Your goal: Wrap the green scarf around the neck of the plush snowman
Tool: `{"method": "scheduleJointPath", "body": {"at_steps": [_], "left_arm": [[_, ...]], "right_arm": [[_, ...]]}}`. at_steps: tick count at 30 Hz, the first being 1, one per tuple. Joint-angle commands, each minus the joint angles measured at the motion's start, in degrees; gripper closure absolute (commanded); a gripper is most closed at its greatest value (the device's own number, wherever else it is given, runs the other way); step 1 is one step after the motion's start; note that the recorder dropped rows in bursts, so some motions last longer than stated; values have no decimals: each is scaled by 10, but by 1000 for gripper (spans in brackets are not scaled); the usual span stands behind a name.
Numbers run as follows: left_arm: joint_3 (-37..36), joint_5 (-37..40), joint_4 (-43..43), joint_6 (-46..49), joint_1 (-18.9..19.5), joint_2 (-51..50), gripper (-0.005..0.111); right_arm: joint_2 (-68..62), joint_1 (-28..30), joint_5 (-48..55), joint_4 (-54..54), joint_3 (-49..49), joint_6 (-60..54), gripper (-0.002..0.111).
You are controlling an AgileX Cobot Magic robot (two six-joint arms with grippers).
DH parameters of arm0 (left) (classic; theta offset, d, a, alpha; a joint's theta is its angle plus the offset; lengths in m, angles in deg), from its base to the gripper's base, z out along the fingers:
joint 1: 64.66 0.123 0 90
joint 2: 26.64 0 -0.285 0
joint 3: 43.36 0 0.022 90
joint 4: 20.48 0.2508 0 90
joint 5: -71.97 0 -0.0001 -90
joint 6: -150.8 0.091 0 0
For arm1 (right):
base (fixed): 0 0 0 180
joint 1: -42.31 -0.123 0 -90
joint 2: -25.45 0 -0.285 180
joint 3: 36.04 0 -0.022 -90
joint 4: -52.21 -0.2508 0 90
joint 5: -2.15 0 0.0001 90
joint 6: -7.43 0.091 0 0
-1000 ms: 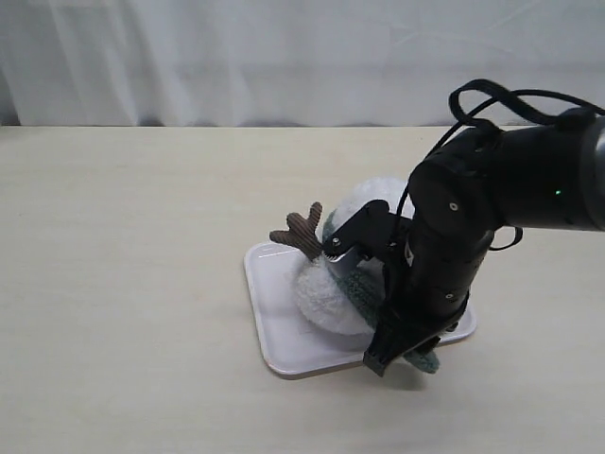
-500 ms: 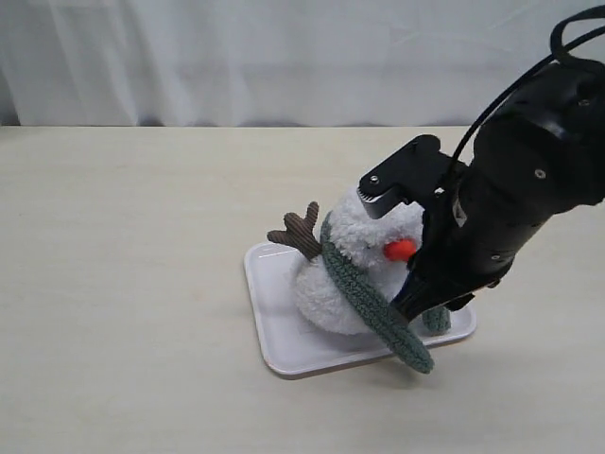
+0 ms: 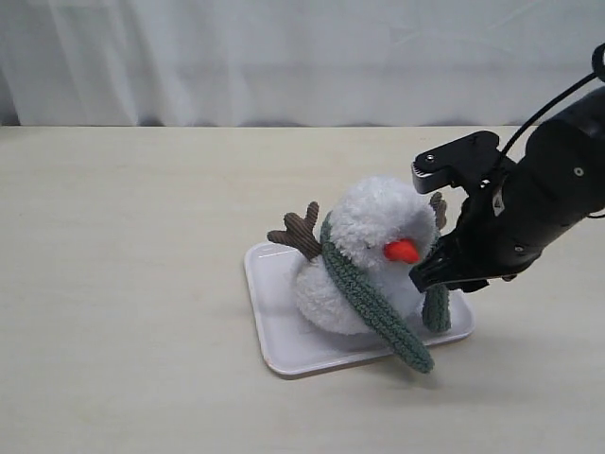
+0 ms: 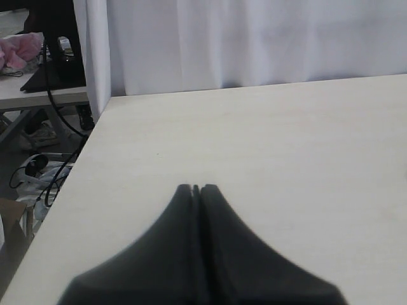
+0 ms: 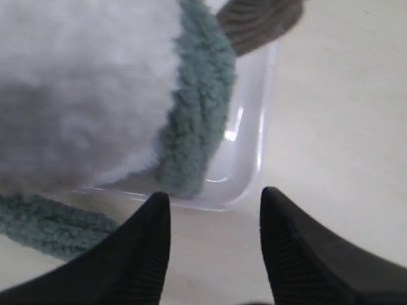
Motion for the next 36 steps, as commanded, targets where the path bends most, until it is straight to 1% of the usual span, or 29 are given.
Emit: {"method": "scheduleJointPath", "body": {"at_steps": [1,3,8,10,11,12,13,14,15,18,19,25,32,36], "left_arm": [[-2,-5,-2,1,1,2,107],[-2,-5,-2,1,1,2,107],[-2,-5,-2,1,1,2,107],[-2,-5,-2,1,1,2,107],[-2,-5,-2,1,1,2,107],[-2,-5,-2,1,1,2,107],[-2,-5,-2,1,1,2,107],[-2,-5,-2,1,1,2,107],[-2,-5,-2,1,1,2,107],[-2,-5,-2,1,1,2,107],[-2,-5,-2,1,1,2,107],[-2,-5,-2,1,1,2,107],[-2,-5,-2,1,1,2,107],[-2,-5,-2,1,1,2,107]], "right_arm": [[-15,18,-51,-73,1,-99,65],[-26,18,-66,-61,1,-99,65],[-73,18,-88,41,1,-11,65],[-81,18,-95,43,1,-10,65],[-81,18,-97,43,1,-11,68],[-83,18,-97,43,1,-15,74],[-85,17,-97,33,1,-28,87],[-85,17,-96,24,2,-39,95],[-85,17,-90,-12,2,-78,104],[-84,17,-62,-94,1,-144,104],[-81,17,-35,-120,-7,-163,104],[-78,17,91,-125,-42,-168,104],[-77,17,95,-133,-46,-168,104],[-77,17,93,-177,-46,-197,104]]}}
